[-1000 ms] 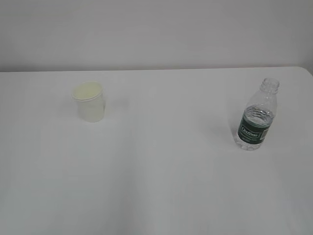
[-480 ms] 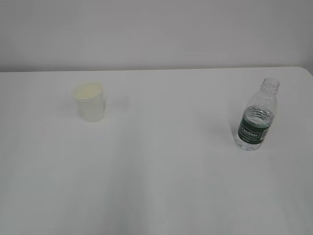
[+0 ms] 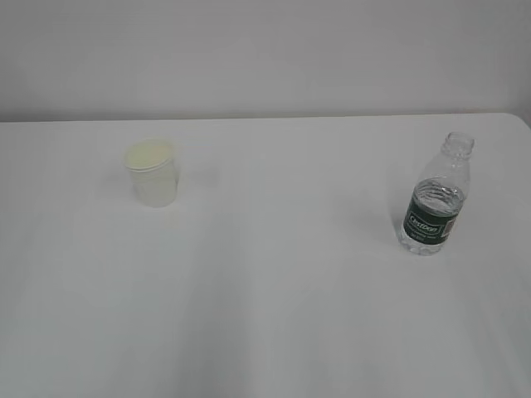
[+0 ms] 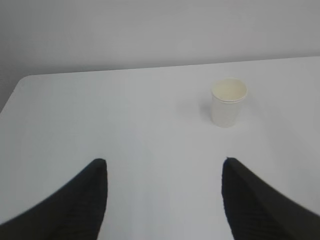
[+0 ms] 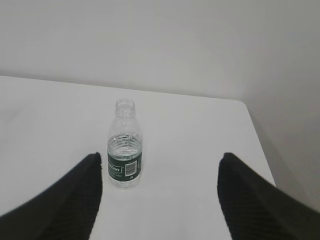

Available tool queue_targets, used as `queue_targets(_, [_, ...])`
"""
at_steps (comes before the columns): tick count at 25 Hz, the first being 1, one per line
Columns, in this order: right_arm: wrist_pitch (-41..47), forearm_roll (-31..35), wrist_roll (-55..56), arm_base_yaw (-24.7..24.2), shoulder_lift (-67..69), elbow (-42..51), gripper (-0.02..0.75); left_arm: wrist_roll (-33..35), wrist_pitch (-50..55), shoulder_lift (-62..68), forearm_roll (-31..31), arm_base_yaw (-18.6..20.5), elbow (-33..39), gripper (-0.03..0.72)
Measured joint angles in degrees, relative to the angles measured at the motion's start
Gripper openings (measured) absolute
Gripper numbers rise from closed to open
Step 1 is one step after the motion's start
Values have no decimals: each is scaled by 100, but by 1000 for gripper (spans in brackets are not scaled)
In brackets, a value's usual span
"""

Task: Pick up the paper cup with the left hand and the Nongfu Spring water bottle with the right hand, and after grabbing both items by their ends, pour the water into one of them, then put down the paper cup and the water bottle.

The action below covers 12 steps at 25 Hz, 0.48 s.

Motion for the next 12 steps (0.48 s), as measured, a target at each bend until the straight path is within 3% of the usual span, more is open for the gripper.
queue_targets(12, [-454,13,-353,0,708,9,552,0,-384,582,-51,0,0,514])
